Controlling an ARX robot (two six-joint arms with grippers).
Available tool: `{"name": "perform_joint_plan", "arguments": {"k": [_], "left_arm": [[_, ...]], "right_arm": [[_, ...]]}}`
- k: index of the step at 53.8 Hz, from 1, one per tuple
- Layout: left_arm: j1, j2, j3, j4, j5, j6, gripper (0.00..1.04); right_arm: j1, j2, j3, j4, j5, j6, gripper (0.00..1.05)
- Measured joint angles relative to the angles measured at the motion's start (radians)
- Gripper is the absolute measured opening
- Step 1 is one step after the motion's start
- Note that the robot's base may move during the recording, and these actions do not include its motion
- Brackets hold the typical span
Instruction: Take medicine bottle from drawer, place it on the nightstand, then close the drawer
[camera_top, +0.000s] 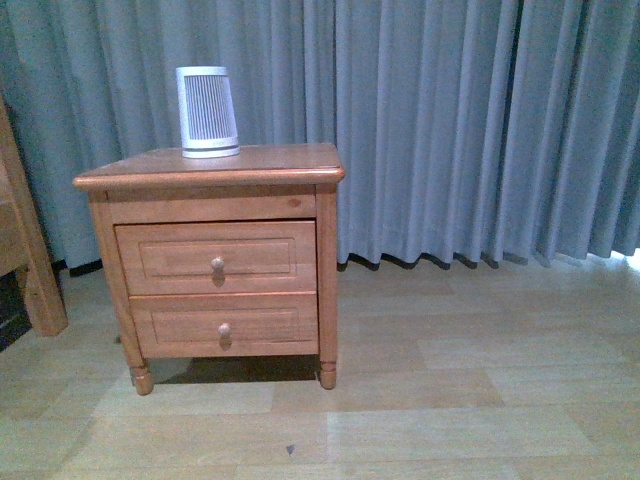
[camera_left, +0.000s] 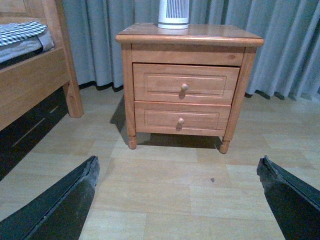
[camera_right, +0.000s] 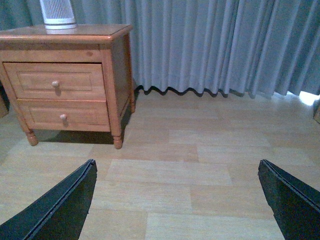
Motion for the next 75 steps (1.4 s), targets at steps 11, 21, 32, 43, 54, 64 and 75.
{"name": "perform_joint_plan", "arguments": {"k": [11, 21, 32, 43, 54, 64, 75], "left_arm": [[0.0, 0.0, 0.0, 0.0, 0.0, 0.0, 0.98], [0.0, 0.0, 0.0, 0.0, 0.0, 0.0, 0.98], [0.0, 0.0, 0.0, 0.0, 0.0, 0.0, 0.98], [0.0, 0.0, 0.0, 0.0, 0.0, 0.0, 0.98], [0.0, 0.0, 0.0, 0.0, 0.0, 0.0, 0.98], [0.0, 0.0, 0.0, 0.0, 0.0, 0.0, 0.98], [0.0, 0.0, 0.0, 0.0, 0.0, 0.0, 0.98]], "right_arm": [[0.0, 0.0, 0.0, 0.0, 0.0, 0.0, 0.98], [0.0, 0.0, 0.0, 0.0, 0.0, 0.0, 0.98], [0.0, 0.0, 0.0, 0.0, 0.0, 0.0, 0.98], [0.0, 0.0, 0.0, 0.0, 0.0, 0.0, 0.98], [0.0, 0.0, 0.0, 0.0, 0.0, 0.0, 0.98], [0.0, 0.0, 0.0, 0.0, 0.0, 0.0, 0.98], [0.0, 0.0, 0.0, 0.0, 0.0, 0.0, 0.98]]}}
